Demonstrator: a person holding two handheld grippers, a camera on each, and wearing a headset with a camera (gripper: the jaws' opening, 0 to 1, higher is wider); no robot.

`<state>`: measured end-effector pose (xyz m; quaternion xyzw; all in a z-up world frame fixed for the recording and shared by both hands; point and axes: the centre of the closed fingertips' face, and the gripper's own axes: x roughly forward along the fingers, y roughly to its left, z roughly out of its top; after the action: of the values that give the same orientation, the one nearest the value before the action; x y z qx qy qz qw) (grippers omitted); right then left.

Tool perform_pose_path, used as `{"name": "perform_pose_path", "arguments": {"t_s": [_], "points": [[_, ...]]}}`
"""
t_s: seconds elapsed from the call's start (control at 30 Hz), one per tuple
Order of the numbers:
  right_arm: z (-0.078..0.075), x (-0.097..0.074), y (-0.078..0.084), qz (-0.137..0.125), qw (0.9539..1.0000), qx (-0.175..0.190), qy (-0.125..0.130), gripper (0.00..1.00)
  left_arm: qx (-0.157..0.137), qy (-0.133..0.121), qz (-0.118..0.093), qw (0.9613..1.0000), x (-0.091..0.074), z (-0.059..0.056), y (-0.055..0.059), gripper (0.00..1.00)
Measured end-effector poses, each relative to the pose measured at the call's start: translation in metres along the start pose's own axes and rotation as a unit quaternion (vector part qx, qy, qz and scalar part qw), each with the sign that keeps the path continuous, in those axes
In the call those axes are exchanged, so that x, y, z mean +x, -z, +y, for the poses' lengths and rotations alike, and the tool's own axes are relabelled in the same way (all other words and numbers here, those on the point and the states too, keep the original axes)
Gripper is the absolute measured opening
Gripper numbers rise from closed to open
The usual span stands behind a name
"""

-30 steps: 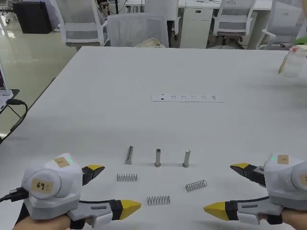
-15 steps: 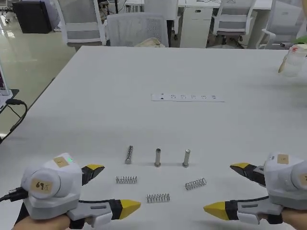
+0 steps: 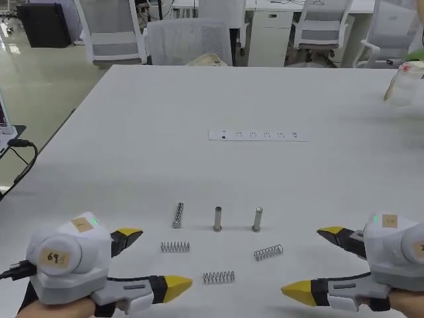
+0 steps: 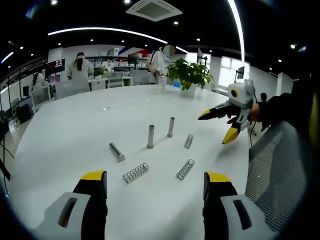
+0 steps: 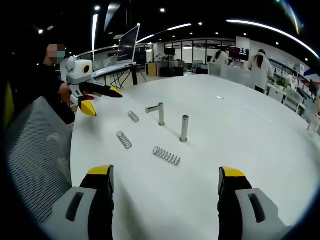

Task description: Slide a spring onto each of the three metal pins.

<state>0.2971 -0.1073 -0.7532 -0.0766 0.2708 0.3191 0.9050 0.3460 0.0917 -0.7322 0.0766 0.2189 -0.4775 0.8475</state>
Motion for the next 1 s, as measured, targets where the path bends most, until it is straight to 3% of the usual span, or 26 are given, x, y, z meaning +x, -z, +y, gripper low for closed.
{"name": "perform_pose_path", "arguments": {"t_s": [0.57,1.0], "points": [[-0.002,0.0,0.001,0.001,1.0,0.001,0.002,0.85,0.009,-0.002,0.002,1.0,-0.001,0.011,-0.007,0.75],[-0.003,0.0,0.003,0.004,1.0,0.002,0.004,0.85,0.021,-0.004,-0.002,0.9998,0.003,0.027,-0.026,0.75]]}}
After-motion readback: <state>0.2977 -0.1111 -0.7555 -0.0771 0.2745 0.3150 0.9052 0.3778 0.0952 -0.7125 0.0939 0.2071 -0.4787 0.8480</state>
